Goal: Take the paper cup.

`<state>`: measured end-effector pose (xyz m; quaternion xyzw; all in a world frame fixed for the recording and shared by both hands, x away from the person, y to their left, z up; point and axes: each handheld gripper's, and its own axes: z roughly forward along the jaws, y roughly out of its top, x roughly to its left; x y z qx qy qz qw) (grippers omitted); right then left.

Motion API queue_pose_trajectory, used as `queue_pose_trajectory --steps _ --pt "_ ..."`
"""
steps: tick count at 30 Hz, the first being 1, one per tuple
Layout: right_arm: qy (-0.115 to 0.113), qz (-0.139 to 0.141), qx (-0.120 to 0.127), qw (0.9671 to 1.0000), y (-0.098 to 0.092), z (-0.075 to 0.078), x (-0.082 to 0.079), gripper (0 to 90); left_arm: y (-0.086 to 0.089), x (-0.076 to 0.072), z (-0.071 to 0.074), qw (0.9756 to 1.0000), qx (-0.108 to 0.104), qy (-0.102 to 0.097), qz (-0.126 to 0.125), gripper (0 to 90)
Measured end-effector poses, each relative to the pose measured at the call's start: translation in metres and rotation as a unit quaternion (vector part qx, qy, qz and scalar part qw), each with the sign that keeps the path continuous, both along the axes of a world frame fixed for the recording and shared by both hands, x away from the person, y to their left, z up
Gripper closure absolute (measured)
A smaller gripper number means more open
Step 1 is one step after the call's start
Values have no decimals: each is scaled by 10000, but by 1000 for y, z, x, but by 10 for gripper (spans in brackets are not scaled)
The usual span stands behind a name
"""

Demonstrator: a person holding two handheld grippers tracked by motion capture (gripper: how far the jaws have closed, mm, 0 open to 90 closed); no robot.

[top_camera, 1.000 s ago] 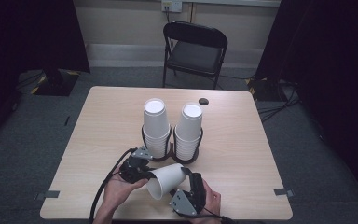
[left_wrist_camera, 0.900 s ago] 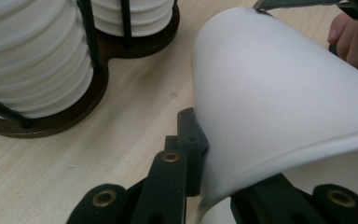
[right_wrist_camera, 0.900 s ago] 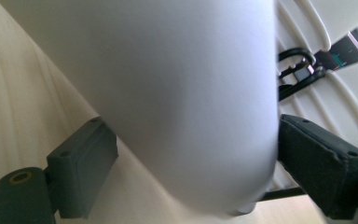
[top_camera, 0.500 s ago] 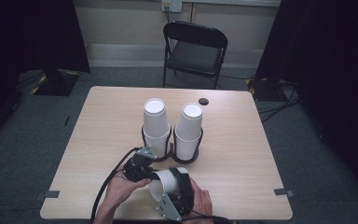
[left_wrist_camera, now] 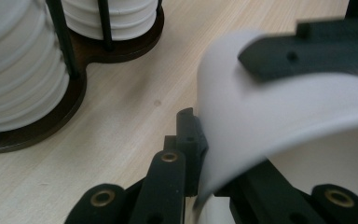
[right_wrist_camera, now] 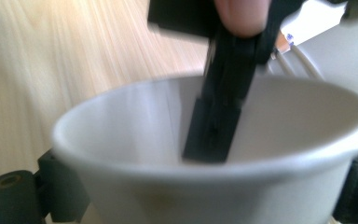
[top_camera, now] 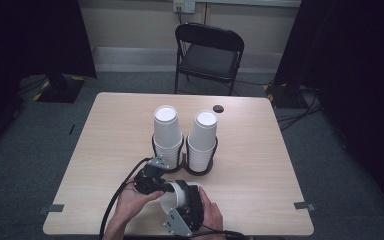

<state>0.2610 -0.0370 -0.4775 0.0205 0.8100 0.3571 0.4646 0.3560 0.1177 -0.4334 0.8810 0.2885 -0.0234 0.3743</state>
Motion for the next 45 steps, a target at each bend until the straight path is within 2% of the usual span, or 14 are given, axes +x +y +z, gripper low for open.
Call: queue_pose_trajectory --steps 2,3,8,13,21,24,30,32,35,39,45 --pt "-11 -3 -48 10000 2 0 -1 86 0 -1 0 9999 50 -71 59 855" --pt "39 7 23 10000 2 0 1 88 1 -1 1 9999 84 -80 81 859" --pt "40 26 83 10000 2 1 0 92 1 -1 1 10000 -30 -18 69 856" --pt "86 61 105 9999 0 1 0 100 2 -1 -1 10000 -46 -36 56 856" --pt "201 4 181 9996 -2 1 2 109 4 -1 -5 9994 -315 -127 118 857" --pt "248 -11 316 9992 -3 3 4 111 6 -1 -5 9989 -406 -168 142 857" --pt "259 -82 469 9985 -3 4 5 111 10 -3 -5 9972 -625 -307 274 850" --pt "363 -132 607 9974 -4 5 7 111 11 -4 -5 9965 -688 -352 326 845" --pt "415 -184 637 9969 -6 5 9 111 12 -4 -5 9956 -773 -415 338 838" --pt "477 -230 702 9961 -9 6 10 113 13 -6 -5 9931 -972 -500 423 822" --pt "720 -334 920 9926 -14 8 12 114 15 -10 -10 9900 -1121 -649 562 782"
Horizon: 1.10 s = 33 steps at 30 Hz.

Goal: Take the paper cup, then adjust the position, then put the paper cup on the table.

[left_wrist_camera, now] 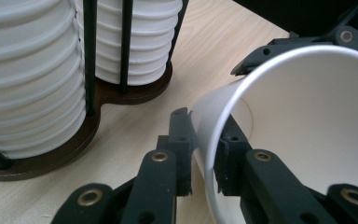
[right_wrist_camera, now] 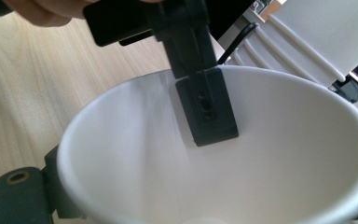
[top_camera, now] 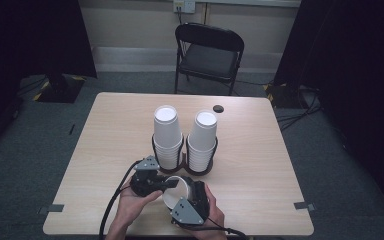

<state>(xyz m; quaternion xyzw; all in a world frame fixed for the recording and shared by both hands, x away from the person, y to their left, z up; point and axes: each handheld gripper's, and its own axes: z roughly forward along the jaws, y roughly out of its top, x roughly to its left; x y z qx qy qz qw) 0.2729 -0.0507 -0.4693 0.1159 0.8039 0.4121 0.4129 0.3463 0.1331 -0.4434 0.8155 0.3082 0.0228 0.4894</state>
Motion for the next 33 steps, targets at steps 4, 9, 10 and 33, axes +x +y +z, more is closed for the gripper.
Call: queue_pose_trajectory --steps 4,9,10,33 --pt "92 -73 59 9999 -2 1 1 115 2 -3 -1 9997 -95 -155 177 729" --pt "173 -165 231 9994 -5 4 4 115 4 -6 -1 9983 -197 -423 353 603" --pt "197 -185 278 9992 -6 4 4 115 5 -7 -1 9978 -255 -474 384 572" --pt "845 -451 1002 9903 -37 0 17 114 29 -17 -2 9873 -851 -987 912 261"
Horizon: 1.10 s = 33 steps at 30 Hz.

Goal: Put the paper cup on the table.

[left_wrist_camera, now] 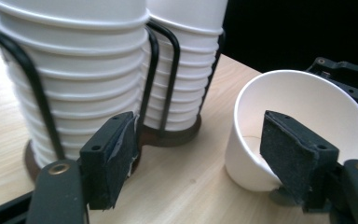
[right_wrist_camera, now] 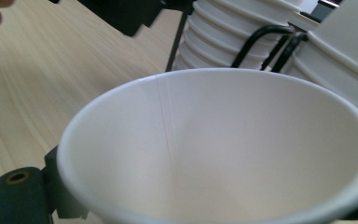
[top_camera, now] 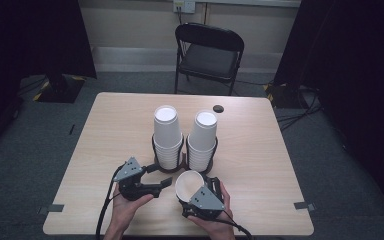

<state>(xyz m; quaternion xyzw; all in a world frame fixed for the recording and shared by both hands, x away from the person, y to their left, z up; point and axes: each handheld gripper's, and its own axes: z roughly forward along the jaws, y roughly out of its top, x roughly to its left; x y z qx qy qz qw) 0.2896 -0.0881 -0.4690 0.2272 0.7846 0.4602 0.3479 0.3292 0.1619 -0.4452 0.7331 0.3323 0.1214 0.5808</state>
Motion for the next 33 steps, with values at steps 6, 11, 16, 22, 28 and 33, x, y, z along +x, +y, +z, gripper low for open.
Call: queue_pose_trajectory --steps 6,11,16,22,28,33 --pt "191 -81 484 9986 -16 2 7 114 10 -1 -7 9997 -12 -78 217 223" --pt "259 -187 738 9968 -24 4 14 114 20 -4 -15 9984 -128 -267 475 193" --pt "264 -297 810 9959 -31 7 15 113 25 -7 -21 9970 -105 -341 691 161" --pt "344 -412 1005 9935 -43 10 21 114 26 -11 -33 9934 42 -310 1106 154" --pt "464 -516 1229 9900 -56 14 28 114 28 -18 -42 9890 256 -497 1366 154" --pt "468 -648 1469 9859 -68 18 35 115 26 -22 -48 9841 283 -588 1649 154"
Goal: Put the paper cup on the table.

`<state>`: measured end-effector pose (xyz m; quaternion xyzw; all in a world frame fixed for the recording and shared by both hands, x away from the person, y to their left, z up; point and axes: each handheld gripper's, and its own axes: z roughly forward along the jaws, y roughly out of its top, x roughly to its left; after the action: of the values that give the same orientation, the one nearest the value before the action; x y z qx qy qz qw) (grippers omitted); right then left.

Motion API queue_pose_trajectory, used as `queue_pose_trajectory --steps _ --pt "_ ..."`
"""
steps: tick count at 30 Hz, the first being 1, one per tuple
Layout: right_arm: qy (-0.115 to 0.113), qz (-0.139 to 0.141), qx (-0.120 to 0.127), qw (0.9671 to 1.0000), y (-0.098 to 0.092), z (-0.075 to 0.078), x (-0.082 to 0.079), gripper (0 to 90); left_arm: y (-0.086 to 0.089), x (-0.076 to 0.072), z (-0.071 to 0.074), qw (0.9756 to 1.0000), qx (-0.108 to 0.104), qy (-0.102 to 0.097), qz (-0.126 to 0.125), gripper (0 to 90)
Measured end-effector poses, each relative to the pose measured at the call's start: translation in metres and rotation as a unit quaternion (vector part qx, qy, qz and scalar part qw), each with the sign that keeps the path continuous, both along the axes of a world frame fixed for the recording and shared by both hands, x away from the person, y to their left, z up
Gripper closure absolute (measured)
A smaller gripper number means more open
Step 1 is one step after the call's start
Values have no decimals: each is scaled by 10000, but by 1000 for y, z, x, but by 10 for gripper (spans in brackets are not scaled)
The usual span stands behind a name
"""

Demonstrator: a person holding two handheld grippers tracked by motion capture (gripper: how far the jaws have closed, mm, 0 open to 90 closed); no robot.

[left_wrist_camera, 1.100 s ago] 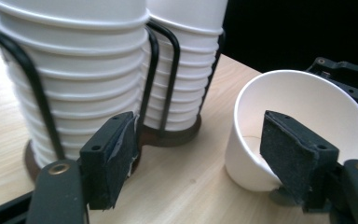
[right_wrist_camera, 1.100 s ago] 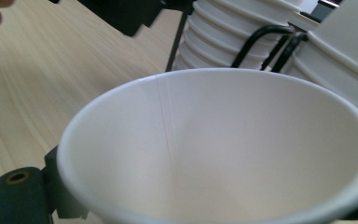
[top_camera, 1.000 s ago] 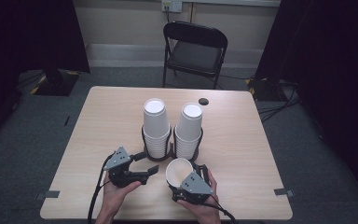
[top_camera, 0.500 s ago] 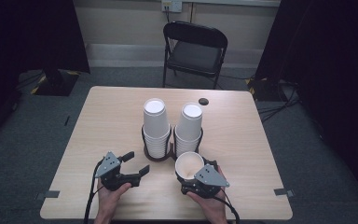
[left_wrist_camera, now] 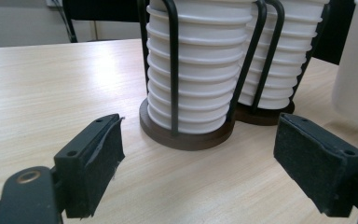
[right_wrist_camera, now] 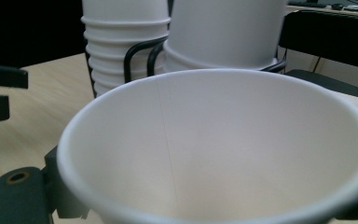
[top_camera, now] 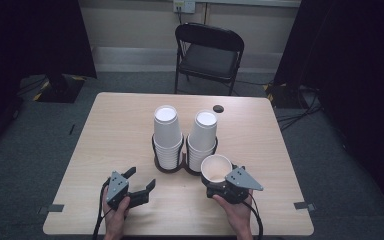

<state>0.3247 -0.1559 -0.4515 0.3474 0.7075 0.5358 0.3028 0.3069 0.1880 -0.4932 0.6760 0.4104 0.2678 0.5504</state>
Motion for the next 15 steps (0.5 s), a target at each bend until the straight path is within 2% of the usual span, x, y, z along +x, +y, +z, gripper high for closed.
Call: queue_pose_trajectory --steps 3,9,12,15 --pt "25 -29 333 9994 -9 3 3 114 -2 -1 -3 9999 31 -28 158 154" --pt "-46 -282 422 9987 -22 11 12 114 -1 -2 -3 9997 42 -75 213 157" --pt "-54 -380 465 9982 -26 13 18 115 -3 -6 -3 9991 136 -221 321 157" --pt "57 -457 461 9979 -30 13 28 114 -5 -8 -3 9986 262 -312 336 158"
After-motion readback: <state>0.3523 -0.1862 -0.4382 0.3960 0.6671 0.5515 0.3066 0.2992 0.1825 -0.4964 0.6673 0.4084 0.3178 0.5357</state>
